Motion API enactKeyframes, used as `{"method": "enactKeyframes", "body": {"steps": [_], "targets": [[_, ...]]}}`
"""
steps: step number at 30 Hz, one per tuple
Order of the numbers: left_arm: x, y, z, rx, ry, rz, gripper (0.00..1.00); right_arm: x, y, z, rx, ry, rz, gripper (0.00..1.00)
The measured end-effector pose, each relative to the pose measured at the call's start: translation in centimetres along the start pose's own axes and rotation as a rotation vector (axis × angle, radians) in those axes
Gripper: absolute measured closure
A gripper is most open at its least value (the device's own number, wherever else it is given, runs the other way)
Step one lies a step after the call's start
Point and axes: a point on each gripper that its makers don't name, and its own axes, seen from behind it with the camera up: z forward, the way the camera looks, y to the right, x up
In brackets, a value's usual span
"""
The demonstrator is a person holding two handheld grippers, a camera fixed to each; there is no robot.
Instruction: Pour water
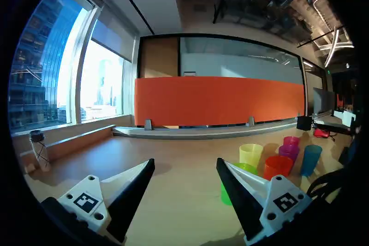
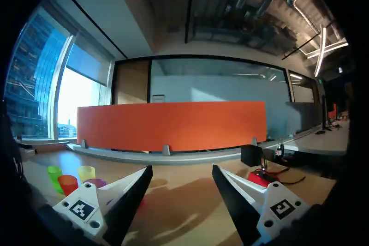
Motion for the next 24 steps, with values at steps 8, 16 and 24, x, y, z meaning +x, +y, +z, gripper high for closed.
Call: {"method": "enactKeyframes", "body": {"steps": [8,16,24], "targets": [[0.0,0.0,0.0,0.000,0.000,0.000,0.00,-1.4,0.2,-0.2,0.005,-0.033,-0.002,0.00],[0.0,0.0,0.0,0.000,0.000,0.000,0.00,-2.3,-0.1,-0.2,0.007,-0.049,-0.028,0.00],[0.0,0.0,0.0,0.000,0.000,0.001,0.01,-3.4,0.3,-0.3,-0.008,-0.076,-0.033,0.00]]}}
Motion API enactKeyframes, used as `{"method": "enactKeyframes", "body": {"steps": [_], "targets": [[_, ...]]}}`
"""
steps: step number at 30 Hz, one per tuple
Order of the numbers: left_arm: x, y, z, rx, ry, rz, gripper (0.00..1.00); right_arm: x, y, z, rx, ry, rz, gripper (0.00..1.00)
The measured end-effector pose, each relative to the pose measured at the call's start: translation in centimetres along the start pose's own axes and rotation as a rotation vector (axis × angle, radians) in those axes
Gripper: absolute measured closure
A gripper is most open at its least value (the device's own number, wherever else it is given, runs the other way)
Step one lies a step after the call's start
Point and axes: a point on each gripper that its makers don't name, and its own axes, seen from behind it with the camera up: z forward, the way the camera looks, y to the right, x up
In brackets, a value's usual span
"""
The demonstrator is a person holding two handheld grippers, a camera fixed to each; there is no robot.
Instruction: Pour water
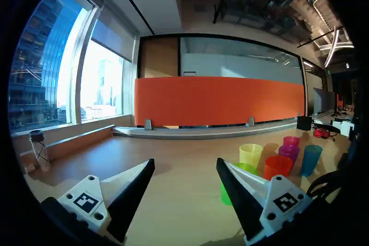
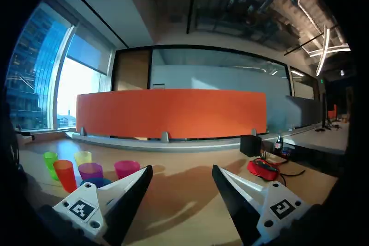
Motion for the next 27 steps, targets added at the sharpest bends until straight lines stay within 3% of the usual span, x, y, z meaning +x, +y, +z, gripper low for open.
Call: {"method": "enactKeyframes", "body": {"steps": [27], "targets": [[-0.04,0.00,-0.01,0.000,0.000,0.000,0.00,-0.68,-0.16,-0.04,0.003,-0.030,-0.001,0.00]]}}
